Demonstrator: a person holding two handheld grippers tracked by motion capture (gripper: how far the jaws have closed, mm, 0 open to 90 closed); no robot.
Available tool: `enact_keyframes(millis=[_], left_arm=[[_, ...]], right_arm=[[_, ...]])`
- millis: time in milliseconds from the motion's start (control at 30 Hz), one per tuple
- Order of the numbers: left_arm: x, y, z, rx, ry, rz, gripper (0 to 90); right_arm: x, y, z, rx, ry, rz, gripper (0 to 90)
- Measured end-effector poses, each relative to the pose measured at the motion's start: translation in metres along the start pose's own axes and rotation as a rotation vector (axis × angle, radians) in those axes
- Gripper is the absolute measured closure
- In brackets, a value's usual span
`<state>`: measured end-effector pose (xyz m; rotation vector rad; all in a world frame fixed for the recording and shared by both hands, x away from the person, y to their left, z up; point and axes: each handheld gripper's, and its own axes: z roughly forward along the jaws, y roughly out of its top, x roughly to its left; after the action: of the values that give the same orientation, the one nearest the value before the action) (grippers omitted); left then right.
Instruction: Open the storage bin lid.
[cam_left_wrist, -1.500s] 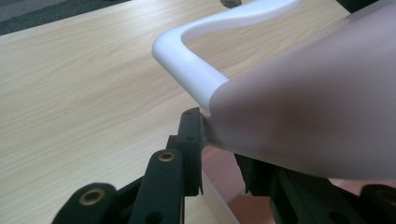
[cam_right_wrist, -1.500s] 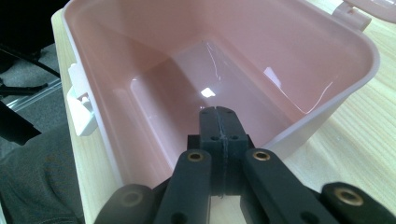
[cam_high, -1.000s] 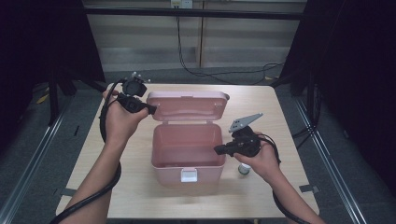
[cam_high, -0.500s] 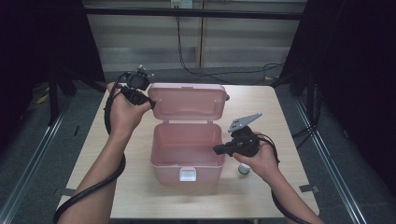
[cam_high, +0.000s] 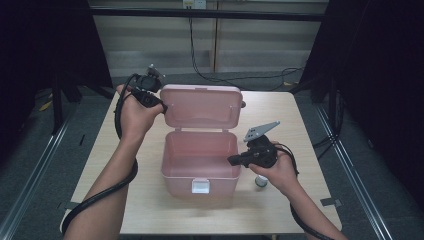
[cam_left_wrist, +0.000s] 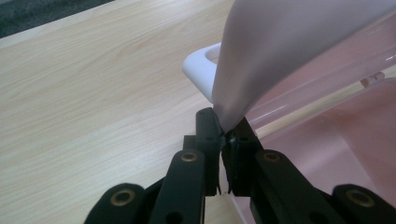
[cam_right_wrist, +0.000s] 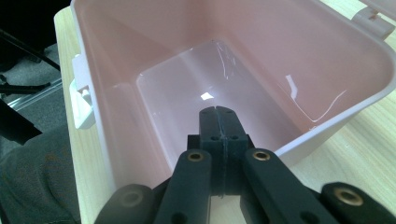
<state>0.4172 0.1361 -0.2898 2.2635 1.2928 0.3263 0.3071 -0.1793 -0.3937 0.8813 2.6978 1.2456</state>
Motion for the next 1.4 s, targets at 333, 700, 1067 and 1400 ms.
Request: enact_keyframes(millis=[333,700,1067,1400], left_arm=[[0.002,0.008,0.006,0.009,0.003,-0.030,86.8],[0.006,0.016,0.014,0.004,-0.003,-0.072,87.5],[0.006,0.024,0.024,-0.016,-0.005,-0.098,88.0],[0.009,0.029,0.032,-0.016,-0.007,-0.117,88.4]], right_arm=[[-0.001,0.000,0.000,-0.005,0.009,0.001,90.0],[-0.001,0.000,0.001,-0.007,0.010,-0.002,90.0],[-0.003,-0.001,0.001,-0.015,0.015,0.004,90.0],[-0.003,-0.001,0.002,-0.006,0.015,-0.005,90.0]])
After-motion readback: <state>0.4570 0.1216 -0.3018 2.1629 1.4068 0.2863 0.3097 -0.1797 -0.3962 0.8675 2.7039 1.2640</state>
